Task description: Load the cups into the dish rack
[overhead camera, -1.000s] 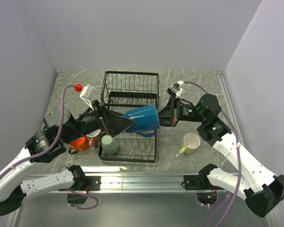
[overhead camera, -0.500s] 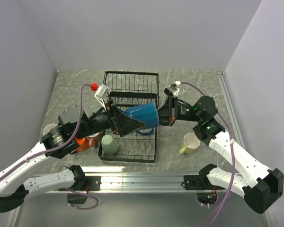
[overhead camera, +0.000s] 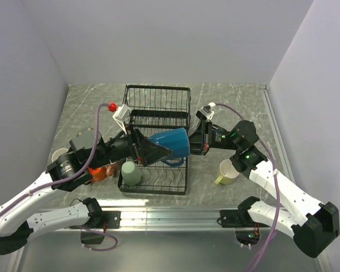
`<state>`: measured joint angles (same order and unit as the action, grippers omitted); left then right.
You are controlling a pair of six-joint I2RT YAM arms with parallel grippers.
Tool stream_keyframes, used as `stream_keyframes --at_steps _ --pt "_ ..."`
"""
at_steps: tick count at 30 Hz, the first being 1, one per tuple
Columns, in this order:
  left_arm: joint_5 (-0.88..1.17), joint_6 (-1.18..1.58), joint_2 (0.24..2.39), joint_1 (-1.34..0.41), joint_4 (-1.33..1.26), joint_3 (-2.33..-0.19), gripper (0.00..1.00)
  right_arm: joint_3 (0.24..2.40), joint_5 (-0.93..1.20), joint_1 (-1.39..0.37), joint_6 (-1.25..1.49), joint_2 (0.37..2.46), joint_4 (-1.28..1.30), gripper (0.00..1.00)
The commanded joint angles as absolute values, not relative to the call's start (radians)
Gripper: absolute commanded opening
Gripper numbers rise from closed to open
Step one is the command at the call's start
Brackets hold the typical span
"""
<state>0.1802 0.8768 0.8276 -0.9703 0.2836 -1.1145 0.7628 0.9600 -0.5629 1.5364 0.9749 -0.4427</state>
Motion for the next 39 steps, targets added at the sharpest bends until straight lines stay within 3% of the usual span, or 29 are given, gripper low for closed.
stream_keyframes --at_steps 1,5,8,9,12,14,15,21,28,29,30,31,34,39 --pt "0.107 0.867 0.773 -0.960 0.195 -1.160 0.92 0.772 0.982 -0.554 1.539 0.953 -0.520 0.00" --pt "0.089 0.871 0.762 -0.960 0.180 -1.149 0.91 0.761 0.985 -0.555 1.532 0.948 -0.506 0.00" --pt "0.089 0.867 0.768 -0.960 0.173 -1.155 0.84 0.742 0.983 -0.558 1.548 0.943 -0.526 0.00" --pt "0.094 0.865 0.776 -0.960 0.172 -1.158 0.74 0.741 0.983 -0.558 1.549 0.940 -0.531 0.00" --pt "0.101 0.859 0.795 -0.960 0.170 -1.173 0.60 0.739 0.986 -0.558 1.542 0.939 -0.520 0.00" --pt "0.109 0.854 0.814 -0.960 0.169 -1.187 0.44 0.741 0.988 -0.558 1.543 0.946 -0.520 0.00" --pt "0.110 0.854 0.824 -0.960 0.166 -1.190 0.31 0.744 0.992 -0.560 1.545 0.950 -0.522 0.00" --pt "0.097 0.867 0.828 -0.960 0.140 -1.170 0.00 0.765 0.997 -0.561 1.508 0.942 -0.463 0.00" --pt "0.097 0.867 0.845 -0.960 0.138 -1.181 0.00 0.744 1.000 -0.558 1.493 0.931 -0.451 0.00" --pt "0.094 0.868 0.847 -0.960 0.140 -1.183 0.00 0.749 1.005 -0.558 1.485 0.933 -0.439 0.02" --pt "0.077 0.868 0.851 -0.960 0.146 -1.186 0.00 0.753 1.008 -0.557 1.461 0.936 -0.404 0.12" --pt "0.066 0.870 0.857 -0.960 0.173 -1.196 0.00 0.767 1.009 -0.557 1.444 0.936 -0.382 0.41" --pt "0.049 0.862 0.883 -0.960 0.216 -1.226 0.00 0.794 1.000 -0.555 1.369 0.933 -0.270 0.63" --pt "0.034 0.870 0.884 -0.960 0.250 -1.215 0.00 0.801 0.991 -0.546 1.322 0.933 -0.190 0.67"
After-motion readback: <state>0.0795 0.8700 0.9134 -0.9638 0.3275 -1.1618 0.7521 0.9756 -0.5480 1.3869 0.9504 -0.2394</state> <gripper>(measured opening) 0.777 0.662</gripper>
